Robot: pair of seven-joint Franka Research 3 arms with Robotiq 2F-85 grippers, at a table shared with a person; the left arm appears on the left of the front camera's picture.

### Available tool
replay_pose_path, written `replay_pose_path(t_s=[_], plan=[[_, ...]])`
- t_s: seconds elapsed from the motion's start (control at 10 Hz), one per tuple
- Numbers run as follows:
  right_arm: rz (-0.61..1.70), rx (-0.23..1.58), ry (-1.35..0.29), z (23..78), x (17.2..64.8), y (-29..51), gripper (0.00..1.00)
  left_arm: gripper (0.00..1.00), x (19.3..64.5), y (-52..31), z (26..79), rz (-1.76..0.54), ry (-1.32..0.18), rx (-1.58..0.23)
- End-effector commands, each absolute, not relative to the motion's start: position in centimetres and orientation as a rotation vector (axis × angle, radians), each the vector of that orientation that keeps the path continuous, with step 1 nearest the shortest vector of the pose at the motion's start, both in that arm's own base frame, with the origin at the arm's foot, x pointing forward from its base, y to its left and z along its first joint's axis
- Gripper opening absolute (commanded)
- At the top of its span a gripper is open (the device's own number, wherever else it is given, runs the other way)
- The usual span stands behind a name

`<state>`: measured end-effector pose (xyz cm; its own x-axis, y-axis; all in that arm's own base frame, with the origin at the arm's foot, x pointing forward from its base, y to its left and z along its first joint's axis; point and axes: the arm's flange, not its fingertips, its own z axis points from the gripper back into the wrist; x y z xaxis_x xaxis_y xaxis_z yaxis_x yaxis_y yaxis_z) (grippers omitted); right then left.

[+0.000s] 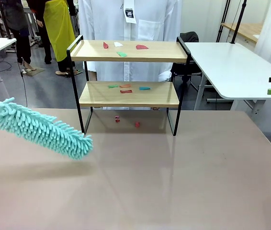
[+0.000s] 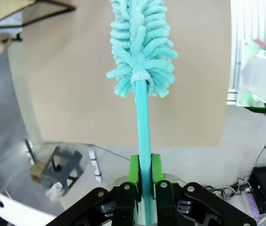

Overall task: Clean the shelf.
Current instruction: Clean the specific section of the Shelf indicated by the human with the Duster.

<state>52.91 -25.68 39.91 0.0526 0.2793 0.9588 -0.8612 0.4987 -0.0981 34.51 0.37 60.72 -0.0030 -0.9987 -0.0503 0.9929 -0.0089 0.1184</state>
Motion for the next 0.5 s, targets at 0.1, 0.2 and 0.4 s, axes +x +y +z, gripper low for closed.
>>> replay_pose_path(t_s=[0.1,0.2,0.4], plan=[[0.935,0.594,-1.211,40.62,53.00,-25.20,1.00,0.13,34.51,0.37,60.72,-1.574,-0.054,0.133],[0.935,0.594,-1.211,40.62,53.00,-25.20,1.00,0.13,34.51,0.37,60.72,-1.574,-0.054,0.133],[0.935,0.594,-1.211,40.62,53.00,-25.20,1.00,0.13,34.51,0.37,60.72,-1.574,-0.054,0.133]])
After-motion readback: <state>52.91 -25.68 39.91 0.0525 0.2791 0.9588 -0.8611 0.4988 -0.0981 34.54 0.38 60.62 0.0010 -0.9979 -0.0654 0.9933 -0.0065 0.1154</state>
